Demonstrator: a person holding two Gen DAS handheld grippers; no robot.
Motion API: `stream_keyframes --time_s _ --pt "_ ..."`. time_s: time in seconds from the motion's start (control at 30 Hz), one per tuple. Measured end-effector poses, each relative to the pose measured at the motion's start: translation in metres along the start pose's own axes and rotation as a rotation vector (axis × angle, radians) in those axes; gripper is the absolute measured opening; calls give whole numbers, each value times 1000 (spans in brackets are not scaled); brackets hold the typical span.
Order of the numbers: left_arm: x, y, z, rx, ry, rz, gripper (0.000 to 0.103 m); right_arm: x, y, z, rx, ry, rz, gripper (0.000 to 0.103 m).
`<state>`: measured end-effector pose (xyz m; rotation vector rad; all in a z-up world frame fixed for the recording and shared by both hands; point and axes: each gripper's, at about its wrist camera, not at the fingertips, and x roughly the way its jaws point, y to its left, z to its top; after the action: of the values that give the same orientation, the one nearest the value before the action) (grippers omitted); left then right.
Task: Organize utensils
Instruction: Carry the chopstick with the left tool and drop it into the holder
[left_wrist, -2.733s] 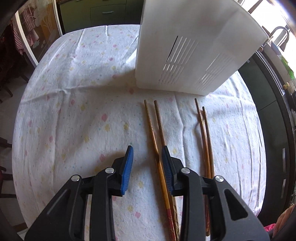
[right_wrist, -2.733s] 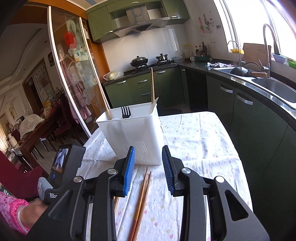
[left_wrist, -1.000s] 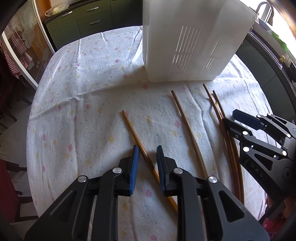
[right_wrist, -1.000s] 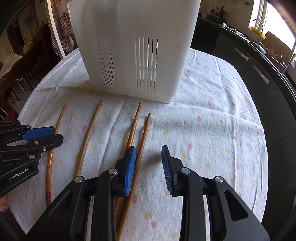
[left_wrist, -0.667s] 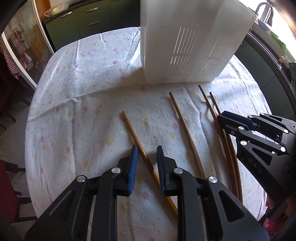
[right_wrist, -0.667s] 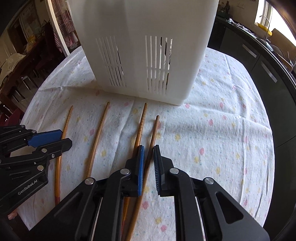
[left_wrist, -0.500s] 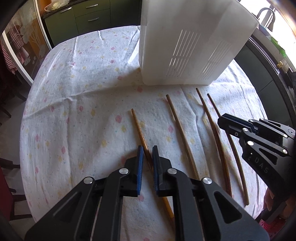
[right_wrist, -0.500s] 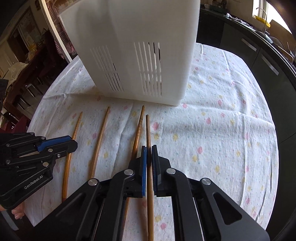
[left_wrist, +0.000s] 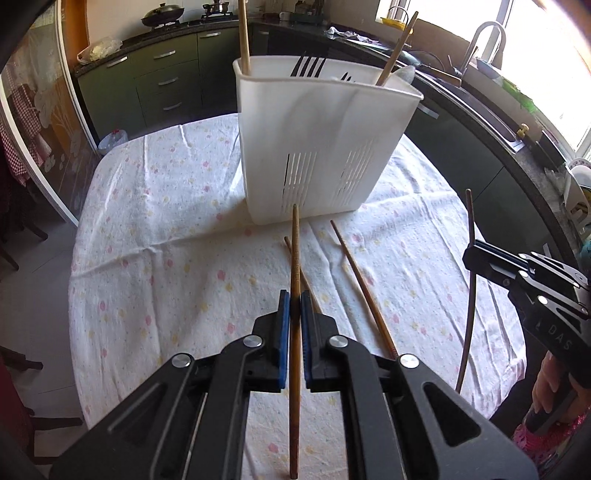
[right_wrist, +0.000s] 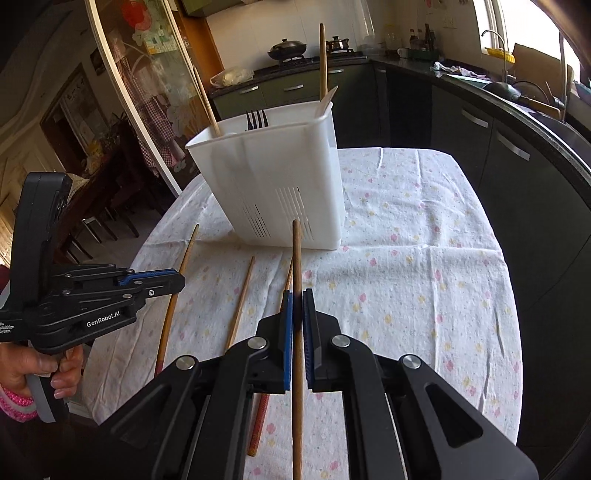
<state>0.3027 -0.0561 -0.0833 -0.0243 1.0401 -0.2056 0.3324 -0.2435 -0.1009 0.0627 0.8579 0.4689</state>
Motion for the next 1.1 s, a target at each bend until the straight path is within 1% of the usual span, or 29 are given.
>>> stream_keyframes --time_s 0.17,0.3,0.5,0.6,0.83,1.1 --pt "-34 -10 -3 41 -64 2 6 -37 3 -3 0 -73 30 6" --pt "-57 -15 -5 62 -101 -10 6 -63 12 -1 -10 -126 46 6" --pt "-84 -21 -3 77 -151 -22 6 -86 22 9 -21 -197 62 6" --pt "-95 -24 3 83 -180 -23 6 -97 28 20 -36 -227 65 6" --pt "-128 -29 33 84 -261 -32 6 -129 46 54 -89 -303 62 6" --pt "-179 -30 78 84 -406 -1 6 -159 57 108 -111 -401 51 6"
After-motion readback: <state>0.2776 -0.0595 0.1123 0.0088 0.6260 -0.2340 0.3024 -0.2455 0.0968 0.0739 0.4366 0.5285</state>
